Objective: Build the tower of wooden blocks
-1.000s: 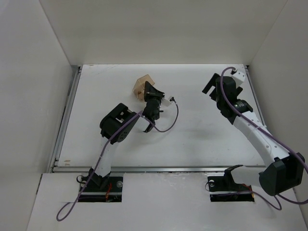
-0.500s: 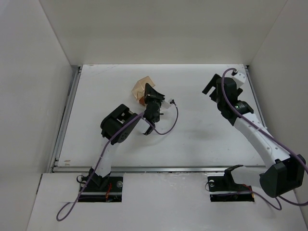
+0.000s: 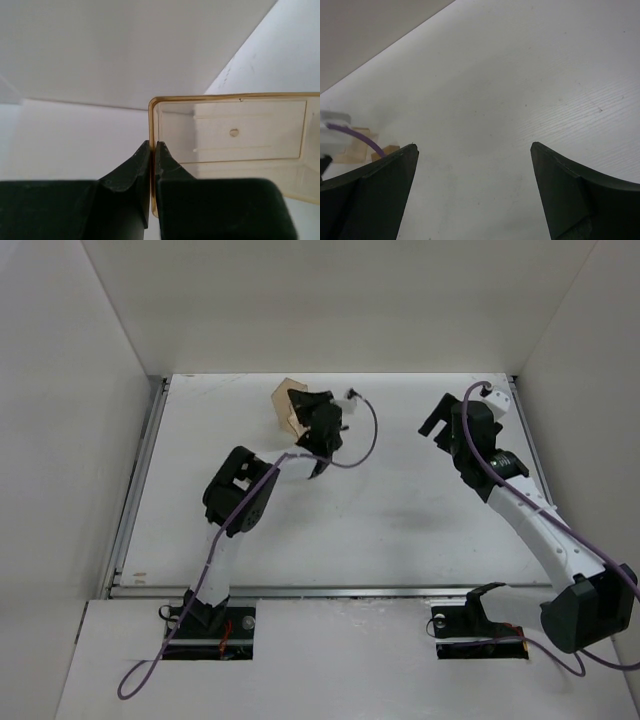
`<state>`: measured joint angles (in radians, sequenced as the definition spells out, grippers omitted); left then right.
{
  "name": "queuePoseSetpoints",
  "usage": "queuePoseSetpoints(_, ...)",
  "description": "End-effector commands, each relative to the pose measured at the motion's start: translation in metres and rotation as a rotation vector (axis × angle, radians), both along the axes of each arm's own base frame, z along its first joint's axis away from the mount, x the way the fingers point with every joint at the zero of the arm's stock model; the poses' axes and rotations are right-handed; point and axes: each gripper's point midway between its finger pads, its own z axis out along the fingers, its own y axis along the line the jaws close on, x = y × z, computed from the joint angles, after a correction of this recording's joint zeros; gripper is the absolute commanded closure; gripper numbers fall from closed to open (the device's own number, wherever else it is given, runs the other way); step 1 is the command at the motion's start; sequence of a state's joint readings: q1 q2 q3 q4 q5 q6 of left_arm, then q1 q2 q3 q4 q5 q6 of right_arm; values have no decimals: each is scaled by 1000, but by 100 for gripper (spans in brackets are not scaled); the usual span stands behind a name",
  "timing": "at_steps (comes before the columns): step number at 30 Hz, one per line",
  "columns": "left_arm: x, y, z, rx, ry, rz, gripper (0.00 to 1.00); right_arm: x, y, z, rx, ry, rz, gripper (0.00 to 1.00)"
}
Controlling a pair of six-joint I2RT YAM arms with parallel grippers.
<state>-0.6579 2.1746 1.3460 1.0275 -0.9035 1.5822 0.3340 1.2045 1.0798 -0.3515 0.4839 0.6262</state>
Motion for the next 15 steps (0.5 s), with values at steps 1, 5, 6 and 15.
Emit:
queuePoseSetpoints(1,14,41,41,-441,26,142,100,0,13,24,29,-67,72,0)
queuePoseSetpoints(5,4,61,14,-510,160,164,100,1,24,28,33,-79,129,0)
queuePoseSetpoints(6,0,61,6,-511,188,158,100,1,26,28,36,-78,137,0)
queuePoseSetpoints(15,24,151,-37,-1131,468,338,100,18,89,25,42,-42,439,0)
